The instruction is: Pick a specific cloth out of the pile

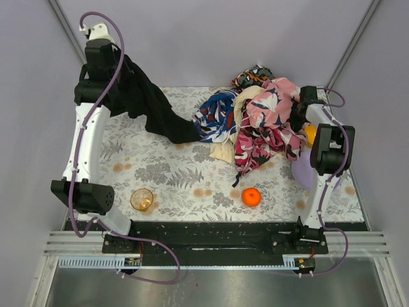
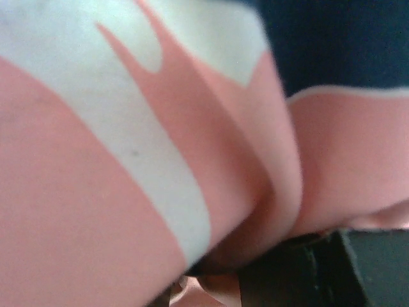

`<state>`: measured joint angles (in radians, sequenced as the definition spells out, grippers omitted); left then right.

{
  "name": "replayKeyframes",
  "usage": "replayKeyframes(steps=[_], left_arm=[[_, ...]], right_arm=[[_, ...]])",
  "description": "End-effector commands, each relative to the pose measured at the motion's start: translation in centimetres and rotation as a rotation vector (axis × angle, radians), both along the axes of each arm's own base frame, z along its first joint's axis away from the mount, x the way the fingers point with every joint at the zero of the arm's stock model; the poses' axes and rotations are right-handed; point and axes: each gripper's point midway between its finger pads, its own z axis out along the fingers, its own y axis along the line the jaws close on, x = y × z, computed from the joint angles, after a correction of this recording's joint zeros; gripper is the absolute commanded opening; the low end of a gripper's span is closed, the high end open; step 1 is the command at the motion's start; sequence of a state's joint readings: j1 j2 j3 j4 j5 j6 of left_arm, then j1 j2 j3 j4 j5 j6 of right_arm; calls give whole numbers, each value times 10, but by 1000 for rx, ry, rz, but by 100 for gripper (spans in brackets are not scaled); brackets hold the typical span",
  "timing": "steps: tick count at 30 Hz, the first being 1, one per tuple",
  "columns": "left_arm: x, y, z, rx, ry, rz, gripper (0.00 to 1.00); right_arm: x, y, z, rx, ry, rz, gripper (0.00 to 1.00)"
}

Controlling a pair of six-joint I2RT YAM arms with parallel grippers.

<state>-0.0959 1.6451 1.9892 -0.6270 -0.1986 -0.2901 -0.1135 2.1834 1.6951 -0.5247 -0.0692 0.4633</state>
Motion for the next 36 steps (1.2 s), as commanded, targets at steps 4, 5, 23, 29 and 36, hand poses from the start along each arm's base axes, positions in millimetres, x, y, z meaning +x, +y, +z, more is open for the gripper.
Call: replayKeyframes(steps=[4,5,23,29,36], left_arm=[[-21,41,37,27,-101,112,6],[-17,42,30,26,-86,111,6],[8,7,-195,-271,267,-69,18],[-13,-3,-263,-343,453,-66,87],[-78,15,-163,-167,335,118,99]], right_arm=[[-8,3,84,-75,-128,79,54],[-9,5,98,-81,-154,92,72],[-121,49,235,-27,-465,134,100],[-165,53,237,-5,-513,114,99],[-196,46,237,-38,-533,76,99]])
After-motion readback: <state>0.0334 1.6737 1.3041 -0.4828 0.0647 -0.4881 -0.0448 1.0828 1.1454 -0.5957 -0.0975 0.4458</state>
